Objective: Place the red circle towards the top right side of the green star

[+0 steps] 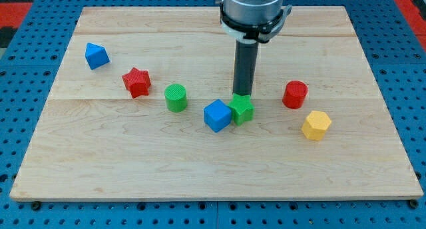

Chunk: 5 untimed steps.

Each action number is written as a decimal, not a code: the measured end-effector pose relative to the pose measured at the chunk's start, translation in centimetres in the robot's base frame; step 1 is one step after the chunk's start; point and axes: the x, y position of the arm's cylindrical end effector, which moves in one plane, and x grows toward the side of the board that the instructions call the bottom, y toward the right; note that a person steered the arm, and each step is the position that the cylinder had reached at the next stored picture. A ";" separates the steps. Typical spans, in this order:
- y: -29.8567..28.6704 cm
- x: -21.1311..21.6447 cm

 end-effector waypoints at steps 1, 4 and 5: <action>0.0 2.5; 4.9 4.7; 7.7 3.9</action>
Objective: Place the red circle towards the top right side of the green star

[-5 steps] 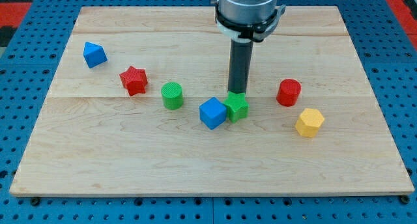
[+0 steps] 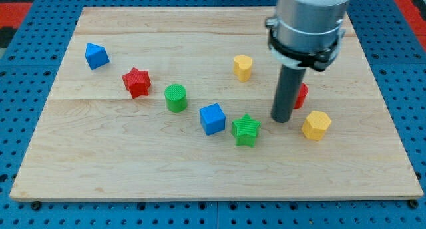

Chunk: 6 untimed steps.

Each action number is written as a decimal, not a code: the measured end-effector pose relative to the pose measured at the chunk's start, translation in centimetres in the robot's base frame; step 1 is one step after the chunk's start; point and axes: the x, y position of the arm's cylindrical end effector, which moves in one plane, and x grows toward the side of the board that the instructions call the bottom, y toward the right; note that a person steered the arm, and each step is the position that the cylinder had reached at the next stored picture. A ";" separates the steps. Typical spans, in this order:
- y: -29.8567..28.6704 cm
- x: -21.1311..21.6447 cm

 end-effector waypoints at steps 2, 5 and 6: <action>4.7 0.3; 7.2 -1.6; 6.5 -2.9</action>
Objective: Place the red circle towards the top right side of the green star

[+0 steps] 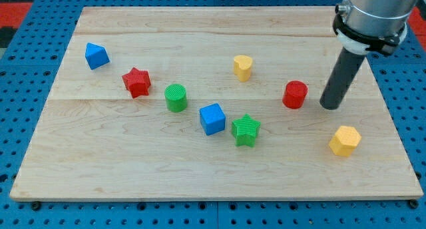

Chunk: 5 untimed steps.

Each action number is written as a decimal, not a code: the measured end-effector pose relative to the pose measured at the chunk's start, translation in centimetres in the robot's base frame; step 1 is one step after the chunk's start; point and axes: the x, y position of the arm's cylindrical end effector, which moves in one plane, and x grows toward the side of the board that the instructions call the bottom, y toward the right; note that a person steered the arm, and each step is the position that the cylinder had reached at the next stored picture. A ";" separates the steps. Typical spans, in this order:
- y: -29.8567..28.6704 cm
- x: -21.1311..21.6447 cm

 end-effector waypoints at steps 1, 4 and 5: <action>-3.2 -0.4; -6.5 -6.8; -8.8 -4.5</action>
